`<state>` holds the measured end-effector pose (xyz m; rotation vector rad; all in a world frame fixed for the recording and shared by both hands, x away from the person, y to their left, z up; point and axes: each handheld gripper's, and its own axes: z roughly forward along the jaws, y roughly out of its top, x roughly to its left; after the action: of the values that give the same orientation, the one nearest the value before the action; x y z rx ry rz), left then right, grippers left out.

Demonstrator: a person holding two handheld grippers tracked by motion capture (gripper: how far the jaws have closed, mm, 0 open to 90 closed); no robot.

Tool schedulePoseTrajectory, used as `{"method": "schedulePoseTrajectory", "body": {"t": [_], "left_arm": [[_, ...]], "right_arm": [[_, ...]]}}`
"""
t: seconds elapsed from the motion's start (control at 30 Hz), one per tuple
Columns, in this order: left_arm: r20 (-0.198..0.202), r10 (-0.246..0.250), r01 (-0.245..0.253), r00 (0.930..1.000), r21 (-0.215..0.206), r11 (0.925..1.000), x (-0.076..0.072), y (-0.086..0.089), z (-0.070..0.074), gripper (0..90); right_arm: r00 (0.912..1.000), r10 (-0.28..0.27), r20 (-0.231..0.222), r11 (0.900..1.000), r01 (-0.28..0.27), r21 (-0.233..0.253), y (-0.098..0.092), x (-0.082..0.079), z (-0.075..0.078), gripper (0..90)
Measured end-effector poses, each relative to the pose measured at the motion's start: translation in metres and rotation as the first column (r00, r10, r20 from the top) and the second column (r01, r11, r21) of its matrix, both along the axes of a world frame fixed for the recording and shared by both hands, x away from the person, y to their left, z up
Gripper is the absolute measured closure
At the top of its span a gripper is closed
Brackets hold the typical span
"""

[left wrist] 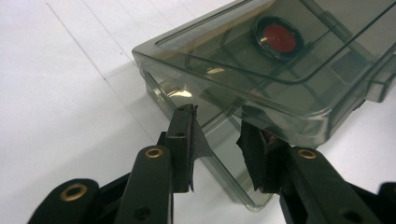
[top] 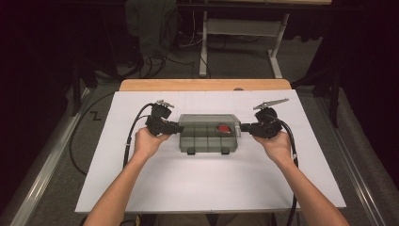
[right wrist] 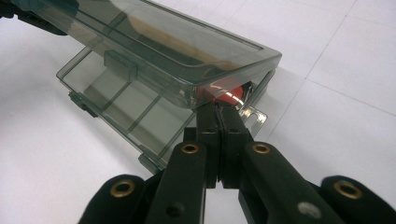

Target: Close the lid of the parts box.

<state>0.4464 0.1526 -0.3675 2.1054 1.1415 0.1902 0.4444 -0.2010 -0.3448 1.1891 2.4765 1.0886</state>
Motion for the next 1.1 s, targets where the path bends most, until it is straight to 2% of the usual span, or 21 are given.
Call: {"method": "schedulePoseTrajectory", "body": {"t": [0.17,0.27,0.37,0.6,0.77,0.87,0.93,1.1], "left_arm": [[-0.009,0.006,-0.006,0.9999,0.006,1.0000,-0.003,0.004,0.001,65.9],[-0.002,0.037,-0.037,0.9993,0.032,0.9988,-0.005,0.007,0.002,67.1],[0.003,0.054,-0.054,0.9986,0.039,0.9978,-0.005,0.008,0.004,68.8],[0.011,0.089,-0.089,0.9960,0.022,0.9958,-0.005,0.009,0.006,70.1],[0.009,0.093,-0.094,0.9956,0.020,0.9954,-0.005,0.010,0.007,70.6],[0.017,0.104,-0.105,0.9944,0.005,0.9945,-0.005,0.012,0.009,70.9],[0.031,0.111,-0.111,0.9933,-0.021,0.9936,-0.006,0.013,0.012,70.9],[0.072,0.098,-0.094,0.9926,-0.055,0.9941,-0.009,0.012,0.017,71.0]], "right_arm": [[1.0000,-0.001,-0.007,1.000,0.001,0.004,0.000,-0.001,-0.003,90.0],[0.9999,0.000,-0.012,1.000,0.000,0.005,-0.001,-0.002,-0.005,90.0],[0.9999,0.003,-0.013,1.000,-0.003,0.004,-0.001,-0.002,-0.006,90.0],[0.9997,0.009,-0.022,1.000,-0.009,0.007,-0.003,-0.005,-0.010,90.0],[0.9996,0.010,-0.027,1.000,-0.010,0.010,-0.004,-0.006,-0.011,90.0],[0.9995,0.011,-0.029,1.000,-0.011,0.010,-0.004,-0.006,-0.012,90.0],[0.9995,0.013,-0.029,1.000,-0.012,0.010,-0.004,-0.006,-0.013,90.0],[0.9992,0.017,-0.037,1.000,-0.017,0.006,-0.004,-0.007,-0.017,90.0]]}}
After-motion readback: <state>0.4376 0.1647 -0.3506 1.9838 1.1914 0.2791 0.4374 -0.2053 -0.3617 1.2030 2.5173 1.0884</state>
